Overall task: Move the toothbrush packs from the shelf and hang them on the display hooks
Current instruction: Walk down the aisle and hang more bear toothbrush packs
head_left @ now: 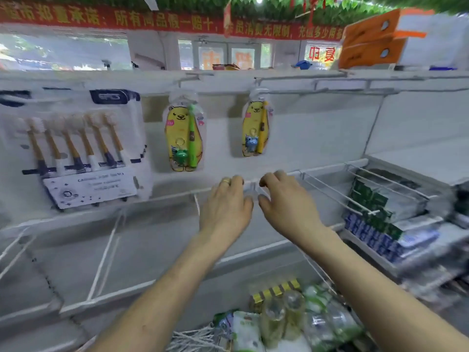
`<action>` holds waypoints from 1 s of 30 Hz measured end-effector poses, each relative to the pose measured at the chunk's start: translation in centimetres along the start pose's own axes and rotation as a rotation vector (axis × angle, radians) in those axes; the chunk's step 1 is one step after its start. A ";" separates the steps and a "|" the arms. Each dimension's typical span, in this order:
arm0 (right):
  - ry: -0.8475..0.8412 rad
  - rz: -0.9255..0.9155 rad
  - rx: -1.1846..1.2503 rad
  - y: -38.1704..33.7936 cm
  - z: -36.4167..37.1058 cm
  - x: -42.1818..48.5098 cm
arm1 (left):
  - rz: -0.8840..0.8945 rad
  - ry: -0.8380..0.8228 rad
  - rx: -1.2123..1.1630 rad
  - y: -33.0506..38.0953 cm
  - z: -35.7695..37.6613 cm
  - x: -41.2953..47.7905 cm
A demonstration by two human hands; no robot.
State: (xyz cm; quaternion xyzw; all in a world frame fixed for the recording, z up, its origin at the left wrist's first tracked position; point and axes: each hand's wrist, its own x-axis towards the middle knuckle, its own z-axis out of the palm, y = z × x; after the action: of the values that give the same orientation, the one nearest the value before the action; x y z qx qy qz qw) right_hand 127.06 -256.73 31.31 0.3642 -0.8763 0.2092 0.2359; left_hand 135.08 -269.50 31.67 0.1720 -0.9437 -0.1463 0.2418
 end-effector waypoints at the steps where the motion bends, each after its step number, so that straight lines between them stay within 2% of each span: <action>1: 0.018 0.015 -0.113 1.5 -0.8 -1.5 | 0.075 -0.006 -0.007 1.7 1.2 -0.3; 5: 0.082 0.204 -0.371 9.3 -6.0 -8.1 | 0.311 -0.067 -0.036 9.4 5.8 -1.9; 13: 0.111 0.557 -0.567 25.1 -16.4 -23.5 | 0.659 -0.075 -0.097 28.5 15.0 -7.8; 16: 0.095 0.676 -0.604 30.8 -19.3 -30.0 | 0.695 -0.110 -0.130 34.8 19.4 -10.1; 22: -0.055 0.889 -0.596 41.2 -23.8 -41.4 | 0.786 -0.258 -0.186 48.0 28.2 -14.5; 30: -0.112 1.093 -0.538 53.6 -26.5 -47.5 | 0.930 -0.425 -0.186 62.3 36.9 -16.1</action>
State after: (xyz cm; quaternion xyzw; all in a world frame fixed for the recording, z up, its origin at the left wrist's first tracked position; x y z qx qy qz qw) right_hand 124.14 -182.13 15.24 -0.2001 -0.9695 0.0516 0.1316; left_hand 113.82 -200.05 16.47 -0.3212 -0.9317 -0.1382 0.0984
